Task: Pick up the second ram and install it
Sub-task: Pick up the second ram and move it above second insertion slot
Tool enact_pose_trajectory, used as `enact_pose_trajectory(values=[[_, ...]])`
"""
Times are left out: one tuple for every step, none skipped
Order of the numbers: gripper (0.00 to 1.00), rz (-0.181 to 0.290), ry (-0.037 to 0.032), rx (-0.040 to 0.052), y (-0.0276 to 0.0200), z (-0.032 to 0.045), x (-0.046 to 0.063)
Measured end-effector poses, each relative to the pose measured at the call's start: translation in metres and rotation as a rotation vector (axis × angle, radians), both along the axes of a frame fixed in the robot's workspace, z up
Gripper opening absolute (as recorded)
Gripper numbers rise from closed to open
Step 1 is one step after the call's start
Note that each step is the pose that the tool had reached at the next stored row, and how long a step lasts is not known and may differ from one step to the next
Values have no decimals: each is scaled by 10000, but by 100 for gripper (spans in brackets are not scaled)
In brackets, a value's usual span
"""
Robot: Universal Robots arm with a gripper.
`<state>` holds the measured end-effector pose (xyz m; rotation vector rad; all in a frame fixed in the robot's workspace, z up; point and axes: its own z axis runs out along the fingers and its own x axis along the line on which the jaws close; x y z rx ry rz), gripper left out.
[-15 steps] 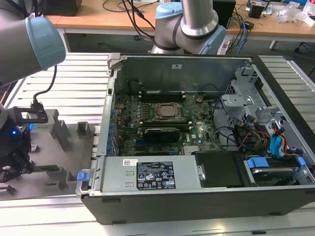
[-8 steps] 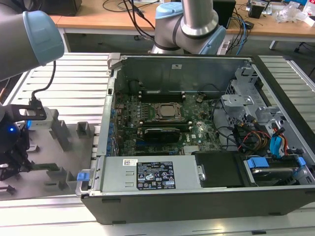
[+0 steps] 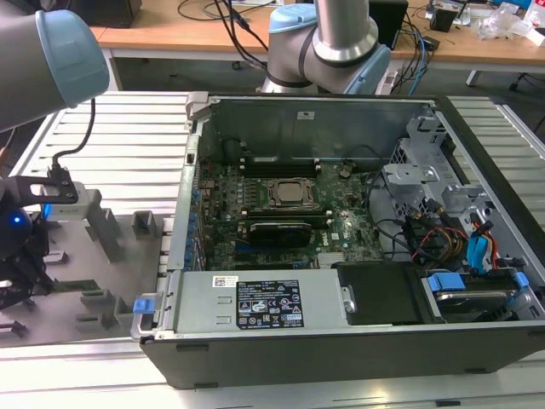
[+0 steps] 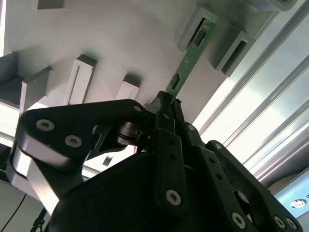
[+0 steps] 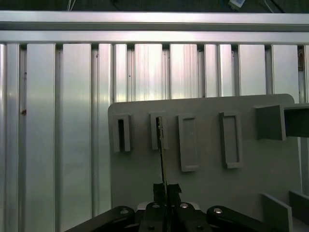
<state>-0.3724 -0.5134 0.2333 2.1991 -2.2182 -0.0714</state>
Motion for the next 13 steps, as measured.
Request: enact_pose_trajectory(values=[[14,0,1,-1,0,7,0],[14,0,0,0,2,15,0],[14,1,1,-1,3,29,0],[14,0,1,-1,4,37,0],[14,0,0,0,4,46,0],[14,0,0,0,5,52,0],[14,0,0,-1,6,58,0],[14,0,0,0,7,62,0],[14,0,0,-1,8,68,0],[14,0,0,0,10,77,1],[14,0,0,-1,12,89,1],[14,0,1,-1,13,100,1],[14,0,0,-1,15,110,1]])
